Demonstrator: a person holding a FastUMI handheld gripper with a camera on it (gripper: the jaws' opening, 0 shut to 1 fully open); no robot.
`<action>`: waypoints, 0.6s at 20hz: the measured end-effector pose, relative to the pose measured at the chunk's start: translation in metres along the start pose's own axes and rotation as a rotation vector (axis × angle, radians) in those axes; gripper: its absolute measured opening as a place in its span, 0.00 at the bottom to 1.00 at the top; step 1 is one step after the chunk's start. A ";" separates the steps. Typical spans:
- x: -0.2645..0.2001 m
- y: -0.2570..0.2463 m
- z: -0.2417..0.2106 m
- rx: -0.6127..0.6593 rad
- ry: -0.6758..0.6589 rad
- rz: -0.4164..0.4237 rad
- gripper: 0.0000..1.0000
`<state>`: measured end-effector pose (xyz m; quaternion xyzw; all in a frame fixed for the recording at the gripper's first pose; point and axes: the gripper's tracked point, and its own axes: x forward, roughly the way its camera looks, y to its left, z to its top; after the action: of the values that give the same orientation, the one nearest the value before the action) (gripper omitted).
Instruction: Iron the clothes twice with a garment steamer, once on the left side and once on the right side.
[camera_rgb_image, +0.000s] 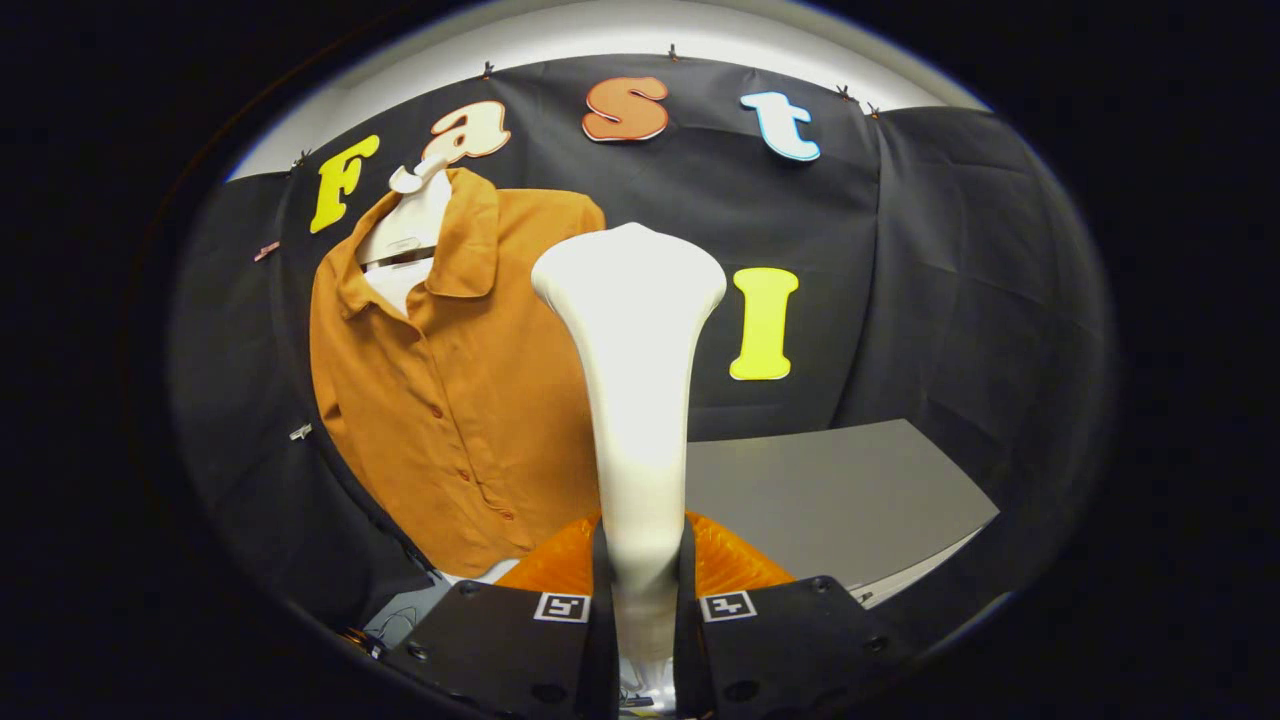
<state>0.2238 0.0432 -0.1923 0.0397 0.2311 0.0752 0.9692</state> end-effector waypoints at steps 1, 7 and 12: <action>0.003 0.011 -0.002 -0.001 -0.005 0.000 0.25; 0.034 0.073 -0.015 -0.007 0.003 0.026 0.25; 0.064 0.101 -0.021 -0.019 0.003 0.019 0.25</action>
<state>0.2583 0.1538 -0.2278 0.0325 0.2317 0.0865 0.9684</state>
